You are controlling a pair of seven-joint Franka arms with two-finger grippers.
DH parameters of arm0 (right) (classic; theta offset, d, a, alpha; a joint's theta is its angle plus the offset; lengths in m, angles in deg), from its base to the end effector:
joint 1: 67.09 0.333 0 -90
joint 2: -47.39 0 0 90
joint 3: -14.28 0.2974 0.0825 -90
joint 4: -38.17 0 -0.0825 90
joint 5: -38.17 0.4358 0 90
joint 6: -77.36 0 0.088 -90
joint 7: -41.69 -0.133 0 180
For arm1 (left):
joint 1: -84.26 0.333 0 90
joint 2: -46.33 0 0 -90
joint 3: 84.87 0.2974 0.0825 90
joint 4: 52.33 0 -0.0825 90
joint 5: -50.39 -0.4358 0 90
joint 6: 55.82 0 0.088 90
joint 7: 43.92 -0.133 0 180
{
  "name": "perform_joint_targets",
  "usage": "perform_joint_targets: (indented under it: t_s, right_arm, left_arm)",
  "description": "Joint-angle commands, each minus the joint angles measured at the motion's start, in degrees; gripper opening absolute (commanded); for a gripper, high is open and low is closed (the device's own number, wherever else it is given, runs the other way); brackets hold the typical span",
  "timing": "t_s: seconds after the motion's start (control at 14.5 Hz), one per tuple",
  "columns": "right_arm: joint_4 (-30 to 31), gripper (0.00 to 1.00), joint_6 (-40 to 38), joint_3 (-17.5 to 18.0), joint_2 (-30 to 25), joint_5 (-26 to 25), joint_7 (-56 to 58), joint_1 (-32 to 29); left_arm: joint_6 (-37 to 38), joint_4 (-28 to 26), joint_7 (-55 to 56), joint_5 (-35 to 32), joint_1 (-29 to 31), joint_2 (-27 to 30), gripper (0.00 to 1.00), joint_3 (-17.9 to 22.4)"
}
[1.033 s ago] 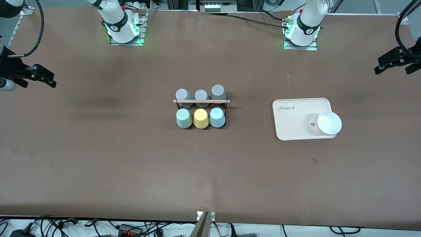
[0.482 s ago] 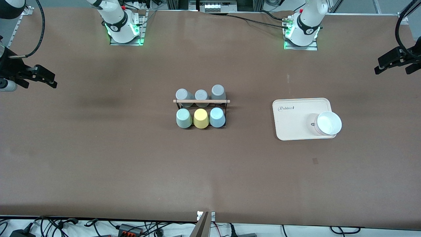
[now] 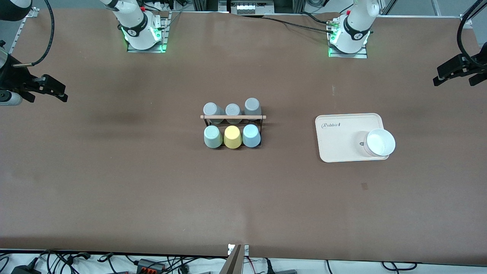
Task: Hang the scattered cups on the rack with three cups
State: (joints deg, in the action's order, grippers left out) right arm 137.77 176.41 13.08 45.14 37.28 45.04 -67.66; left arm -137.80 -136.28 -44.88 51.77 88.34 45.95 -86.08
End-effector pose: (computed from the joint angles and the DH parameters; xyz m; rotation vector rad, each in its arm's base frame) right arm 0.6051 -0.0207 0.5292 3.1251 0.0466 0.0453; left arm 0.5919 0.0262 0.6185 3.1152 0.0475 -0.0626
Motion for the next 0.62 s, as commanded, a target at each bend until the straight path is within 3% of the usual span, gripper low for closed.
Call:
perform_joint_targets:
  t_s: [0.0, 0.55]
  right_arm:
    - [1.30, 1.00, -0.52, -1.18, -1.53, -0.08, 0.61, 0.74]
    - [1.30, 1.00, -2.20, -1.18, -2.14, -0.25, 0.87, 0.74]
  left_arm:
    - [-0.11, 0.10, -1.15, 0.11, 0.22, -0.06, 1.00, -0.20]
    - [-0.20, 0.10, -1.15, 0.03, 0.22, 0.03, 1.00, -0.20]
